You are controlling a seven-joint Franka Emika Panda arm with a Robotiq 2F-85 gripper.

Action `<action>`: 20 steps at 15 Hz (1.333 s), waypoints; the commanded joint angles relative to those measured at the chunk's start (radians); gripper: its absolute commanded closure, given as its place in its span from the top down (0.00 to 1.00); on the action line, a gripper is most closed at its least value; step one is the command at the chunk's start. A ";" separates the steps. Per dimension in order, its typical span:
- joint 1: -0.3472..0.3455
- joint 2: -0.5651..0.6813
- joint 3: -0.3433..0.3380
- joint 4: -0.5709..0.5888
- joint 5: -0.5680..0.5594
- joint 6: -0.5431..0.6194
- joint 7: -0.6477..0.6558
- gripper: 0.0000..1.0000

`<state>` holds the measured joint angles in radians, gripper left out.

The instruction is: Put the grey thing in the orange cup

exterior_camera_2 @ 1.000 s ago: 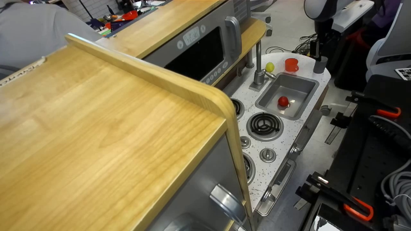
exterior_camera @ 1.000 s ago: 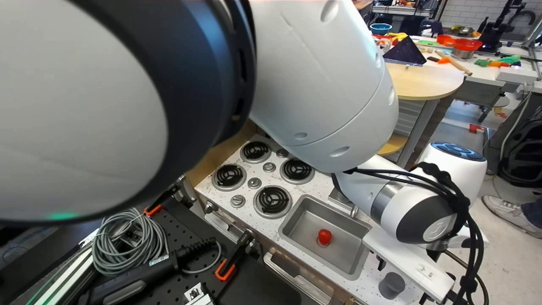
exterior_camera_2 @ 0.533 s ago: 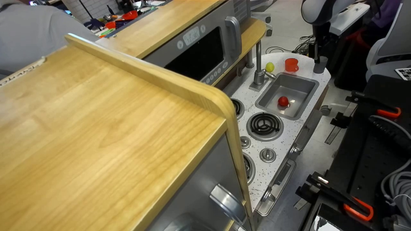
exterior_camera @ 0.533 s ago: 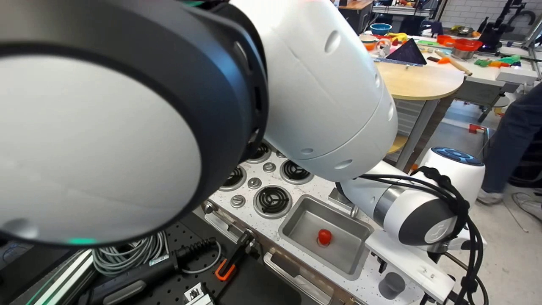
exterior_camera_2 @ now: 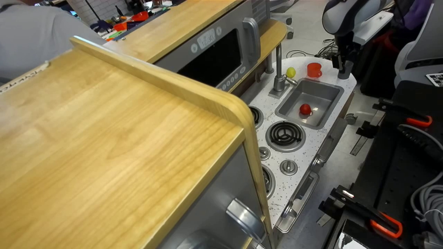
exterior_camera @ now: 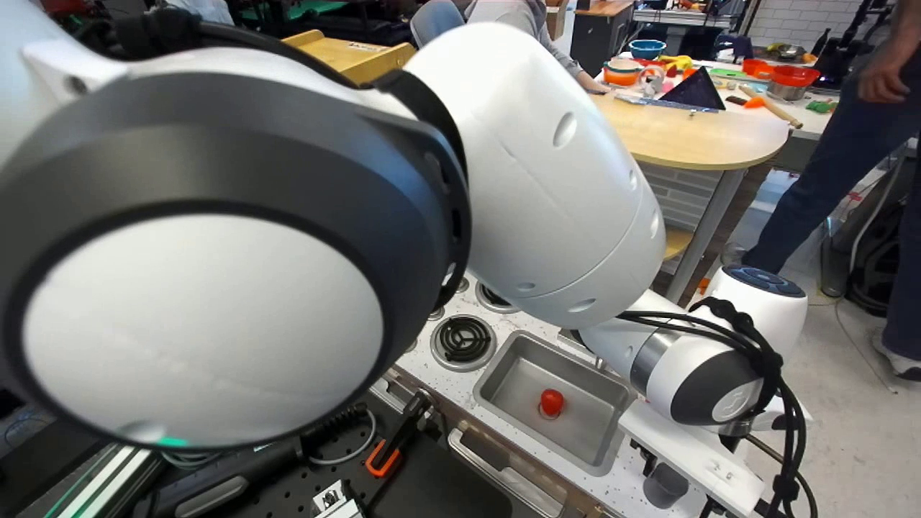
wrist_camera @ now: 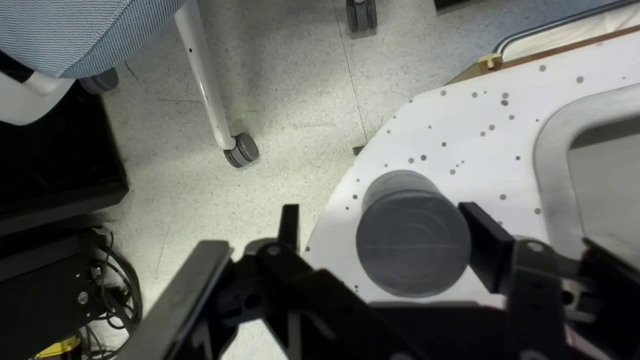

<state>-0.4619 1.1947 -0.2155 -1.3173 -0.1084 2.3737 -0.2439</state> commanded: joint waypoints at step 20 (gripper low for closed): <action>-0.007 0.010 0.115 0.290 0.113 -0.221 -0.058 0.21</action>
<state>-0.4648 1.1586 -0.1099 -1.1058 -0.0085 2.1837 -0.3054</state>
